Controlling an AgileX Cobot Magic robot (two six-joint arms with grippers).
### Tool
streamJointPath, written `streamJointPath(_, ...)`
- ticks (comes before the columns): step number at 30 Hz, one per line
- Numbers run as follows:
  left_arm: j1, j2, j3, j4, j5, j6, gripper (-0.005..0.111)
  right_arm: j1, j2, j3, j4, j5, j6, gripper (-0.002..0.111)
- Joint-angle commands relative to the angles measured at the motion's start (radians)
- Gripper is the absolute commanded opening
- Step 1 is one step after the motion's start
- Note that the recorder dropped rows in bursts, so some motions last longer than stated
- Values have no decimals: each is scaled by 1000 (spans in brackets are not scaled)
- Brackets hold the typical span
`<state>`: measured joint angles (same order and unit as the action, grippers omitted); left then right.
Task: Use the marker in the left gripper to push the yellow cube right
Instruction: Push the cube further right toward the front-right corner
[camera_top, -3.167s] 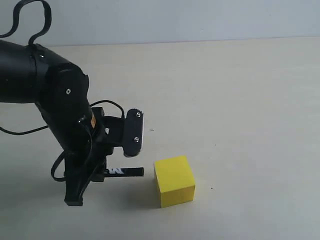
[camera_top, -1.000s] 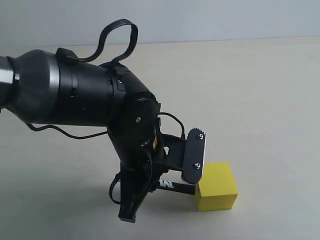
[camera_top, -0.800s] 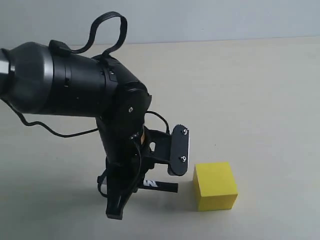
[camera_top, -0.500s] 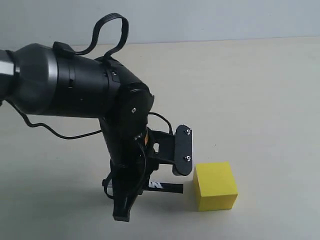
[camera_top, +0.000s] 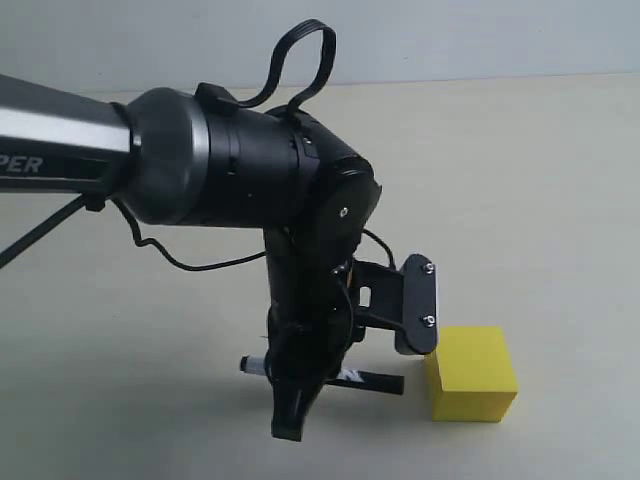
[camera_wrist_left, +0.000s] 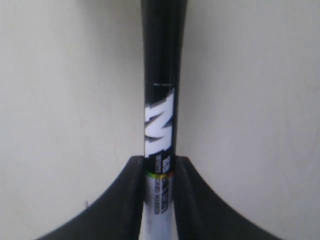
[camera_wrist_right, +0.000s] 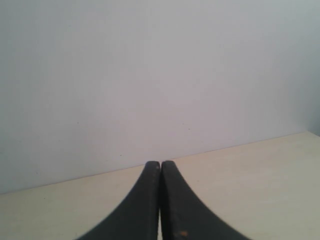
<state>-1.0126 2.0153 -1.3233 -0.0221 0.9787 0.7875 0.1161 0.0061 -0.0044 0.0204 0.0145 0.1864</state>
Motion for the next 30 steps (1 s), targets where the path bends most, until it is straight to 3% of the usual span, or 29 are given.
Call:
streamJointPath(1, 34, -1, -7, 15, 93, -9, 0, -5, -6, 4, 0, 0, 0, 0)
streamJointPath(21, 35, -1, -7, 13, 59, -3, 0, -5, -6, 4, 0, 0, 0, 0)
streamJointPath(30, 35, -1, -7, 6, -20, 13, 0, -5, -6, 4, 0, 0, 0, 0)
